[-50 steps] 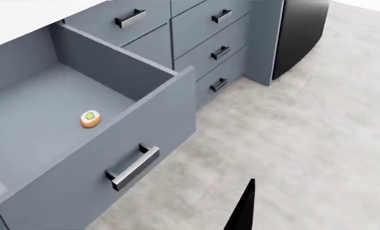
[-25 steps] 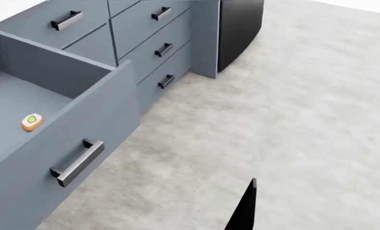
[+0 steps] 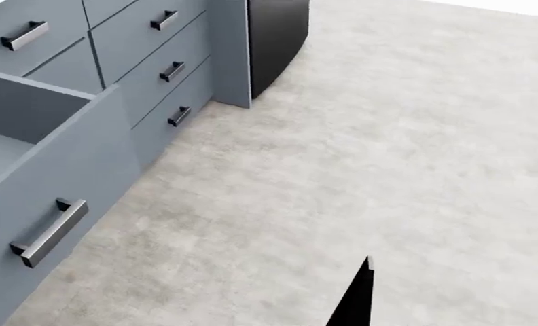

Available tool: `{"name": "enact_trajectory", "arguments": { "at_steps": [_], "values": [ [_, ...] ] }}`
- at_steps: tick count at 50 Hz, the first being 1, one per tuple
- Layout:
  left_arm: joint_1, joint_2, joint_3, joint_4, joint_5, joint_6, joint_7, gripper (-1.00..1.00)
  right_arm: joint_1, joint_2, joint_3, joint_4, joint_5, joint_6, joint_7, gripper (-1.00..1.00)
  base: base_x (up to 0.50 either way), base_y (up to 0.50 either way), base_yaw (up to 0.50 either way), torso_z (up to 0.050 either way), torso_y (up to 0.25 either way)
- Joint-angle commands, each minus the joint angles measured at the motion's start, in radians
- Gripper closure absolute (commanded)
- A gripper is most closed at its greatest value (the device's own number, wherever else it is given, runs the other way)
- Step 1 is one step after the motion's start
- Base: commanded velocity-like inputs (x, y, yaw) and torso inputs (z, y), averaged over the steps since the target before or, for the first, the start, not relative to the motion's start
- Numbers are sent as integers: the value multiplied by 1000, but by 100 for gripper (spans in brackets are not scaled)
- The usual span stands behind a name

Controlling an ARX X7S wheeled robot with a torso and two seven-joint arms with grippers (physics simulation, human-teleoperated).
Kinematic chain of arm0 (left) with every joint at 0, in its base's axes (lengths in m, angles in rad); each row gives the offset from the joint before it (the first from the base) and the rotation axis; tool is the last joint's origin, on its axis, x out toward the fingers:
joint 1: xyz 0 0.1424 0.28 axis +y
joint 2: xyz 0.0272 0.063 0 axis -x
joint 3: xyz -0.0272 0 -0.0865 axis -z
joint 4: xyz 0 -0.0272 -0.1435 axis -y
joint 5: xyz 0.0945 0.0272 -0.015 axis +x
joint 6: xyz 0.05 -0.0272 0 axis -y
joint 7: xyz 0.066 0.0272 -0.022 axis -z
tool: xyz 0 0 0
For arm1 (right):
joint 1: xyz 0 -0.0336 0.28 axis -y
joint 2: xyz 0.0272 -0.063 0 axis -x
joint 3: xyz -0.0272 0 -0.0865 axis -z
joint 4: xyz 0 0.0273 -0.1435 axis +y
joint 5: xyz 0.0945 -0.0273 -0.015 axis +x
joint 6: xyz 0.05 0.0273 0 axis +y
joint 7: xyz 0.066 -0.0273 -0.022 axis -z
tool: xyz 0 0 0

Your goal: Close the right drawer.

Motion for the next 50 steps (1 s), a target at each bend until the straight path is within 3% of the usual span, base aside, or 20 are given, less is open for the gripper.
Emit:
{"name": "enact_trajectory", "arguments": {
  "at_steps": [1, 33, 50],
  "values": [
    [59, 23, -56, 0, 7, -3, 37, -100, 16, -21, 10, -1, -23, 80, 9, -100, 0, 0, 0, 0, 0],
    [263, 141, -291, 0, 3, -6, 218, -100, 18, -7, 0, -3, -17, 63, 33, -100, 459, 134, 0, 0, 0],
    [296, 186, -337, 0, -9, -25, 274, -100, 9, 3, -8, 3, -28, 53, 42, -100, 469, 173, 0, 0, 0]
  ]
}}
